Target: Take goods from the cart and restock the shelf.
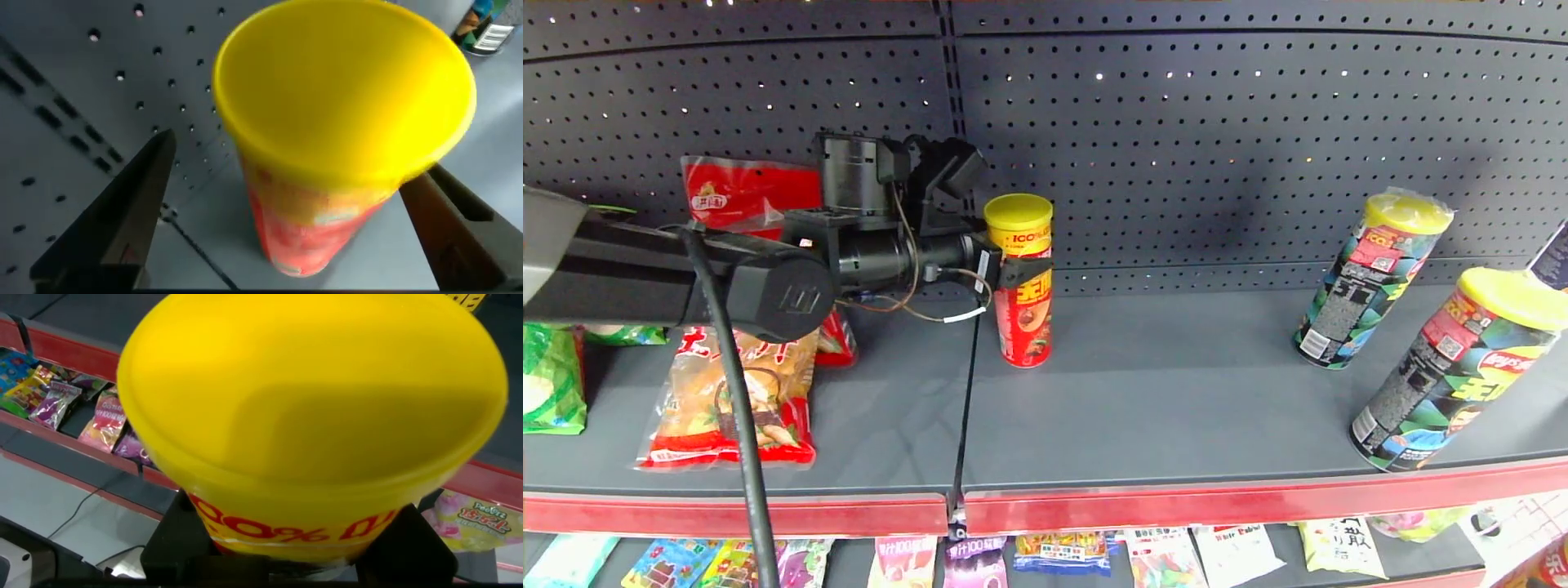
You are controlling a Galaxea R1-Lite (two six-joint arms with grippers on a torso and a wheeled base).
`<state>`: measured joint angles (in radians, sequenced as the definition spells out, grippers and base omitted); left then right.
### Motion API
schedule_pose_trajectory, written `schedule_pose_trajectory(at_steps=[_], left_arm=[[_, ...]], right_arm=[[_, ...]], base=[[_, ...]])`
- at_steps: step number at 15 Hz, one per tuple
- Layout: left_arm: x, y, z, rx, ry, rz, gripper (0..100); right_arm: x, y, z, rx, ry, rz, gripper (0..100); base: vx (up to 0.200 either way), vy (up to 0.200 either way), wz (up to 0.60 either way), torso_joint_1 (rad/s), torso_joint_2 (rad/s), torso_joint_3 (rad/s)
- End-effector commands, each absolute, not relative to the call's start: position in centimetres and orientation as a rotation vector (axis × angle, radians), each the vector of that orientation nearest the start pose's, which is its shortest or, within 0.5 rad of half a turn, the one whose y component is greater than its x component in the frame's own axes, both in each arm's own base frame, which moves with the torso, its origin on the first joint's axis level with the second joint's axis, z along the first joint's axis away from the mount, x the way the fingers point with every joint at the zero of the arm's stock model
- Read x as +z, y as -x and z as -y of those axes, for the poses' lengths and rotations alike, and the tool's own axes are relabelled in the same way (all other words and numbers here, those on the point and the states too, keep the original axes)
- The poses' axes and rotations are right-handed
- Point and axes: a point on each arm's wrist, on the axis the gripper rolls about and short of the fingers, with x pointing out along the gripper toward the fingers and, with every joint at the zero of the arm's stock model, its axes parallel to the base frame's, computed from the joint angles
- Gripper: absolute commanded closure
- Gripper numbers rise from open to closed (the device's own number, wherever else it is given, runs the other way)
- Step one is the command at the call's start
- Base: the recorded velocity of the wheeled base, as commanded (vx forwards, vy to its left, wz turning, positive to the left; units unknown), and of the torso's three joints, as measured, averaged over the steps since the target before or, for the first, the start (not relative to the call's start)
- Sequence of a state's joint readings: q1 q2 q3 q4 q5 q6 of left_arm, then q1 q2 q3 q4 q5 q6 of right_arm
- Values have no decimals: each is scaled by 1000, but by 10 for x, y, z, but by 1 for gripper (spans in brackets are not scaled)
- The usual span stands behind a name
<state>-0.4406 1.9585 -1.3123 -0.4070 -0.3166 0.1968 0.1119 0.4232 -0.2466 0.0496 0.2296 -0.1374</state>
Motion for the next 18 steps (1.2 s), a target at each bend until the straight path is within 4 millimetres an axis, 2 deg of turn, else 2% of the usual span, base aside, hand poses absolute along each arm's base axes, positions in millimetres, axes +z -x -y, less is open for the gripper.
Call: schedule_pose_trajectory(at_steps=[1, 3, 4, 9, 11, 15, 17, 18], left_arm=[[207, -355, 181, -784, -204, -174, 0], [202, -357, 184, -787, -206, -179, 0], [202, -357, 185, -788, -205, -160, 100], [196, -349, 187, -816, -204, -181, 100], [199, -330, 178, -860, -198, -195, 100], [220, -270, 153, -1122, -158, -153, 100], [212, -251, 145, -1190, -148, -177, 100], [210, -248, 144, -1198, -147, -184, 100]], right_arm=[[144, -11, -6, 356, 123, -205, 100], [144, -11, -6, 356, 123, -204, 100], [144, -11, -6, 356, 122, -207, 100], [144, -11, -6, 356, 123, -204, 100], [144, -11, -6, 356, 123, -204, 100], [144, -10, -6, 356, 123, -204, 100], [144, -11, -6, 358, 122, -210, 100], [145, -12, -7, 358, 124, -211, 100]], base=[[0, 0, 0, 0, 0, 0], [0, 0, 0, 0, 0, 0], [0, 0, 0, 0, 0, 0], [0, 0, 0, 0, 0, 0], [0, 0, 0, 0, 0, 0], [0, 0, 0, 0, 0, 0], [0, 0, 0, 0, 0, 0], [0, 0, 0, 0, 0, 0]])
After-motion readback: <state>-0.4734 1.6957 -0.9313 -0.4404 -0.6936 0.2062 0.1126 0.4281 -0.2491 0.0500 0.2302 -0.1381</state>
